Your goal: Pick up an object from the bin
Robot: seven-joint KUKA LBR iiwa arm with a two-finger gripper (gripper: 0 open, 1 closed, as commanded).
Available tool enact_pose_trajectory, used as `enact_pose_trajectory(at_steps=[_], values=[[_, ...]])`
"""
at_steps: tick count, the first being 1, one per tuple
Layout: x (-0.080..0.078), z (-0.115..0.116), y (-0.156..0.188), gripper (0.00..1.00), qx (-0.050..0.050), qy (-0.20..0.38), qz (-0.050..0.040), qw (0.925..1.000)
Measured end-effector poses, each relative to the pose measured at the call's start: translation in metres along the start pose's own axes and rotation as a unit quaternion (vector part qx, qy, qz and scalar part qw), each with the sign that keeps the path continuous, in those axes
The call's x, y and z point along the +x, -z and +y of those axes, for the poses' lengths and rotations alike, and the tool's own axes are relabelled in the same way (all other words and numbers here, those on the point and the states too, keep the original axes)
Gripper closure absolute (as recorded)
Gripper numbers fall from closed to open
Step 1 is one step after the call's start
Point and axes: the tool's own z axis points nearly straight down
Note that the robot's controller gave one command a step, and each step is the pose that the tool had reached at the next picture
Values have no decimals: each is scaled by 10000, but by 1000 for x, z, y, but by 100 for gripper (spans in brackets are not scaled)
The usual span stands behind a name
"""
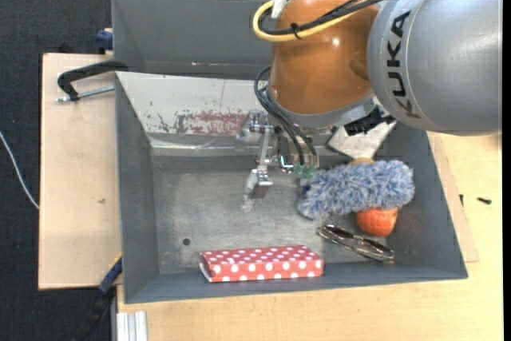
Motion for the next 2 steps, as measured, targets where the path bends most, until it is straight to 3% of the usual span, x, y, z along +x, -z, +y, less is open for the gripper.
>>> enact_pose_trajectory(at_steps=[2], values=[[0, -3, -5, 0, -11, 159, -64, 9999]])
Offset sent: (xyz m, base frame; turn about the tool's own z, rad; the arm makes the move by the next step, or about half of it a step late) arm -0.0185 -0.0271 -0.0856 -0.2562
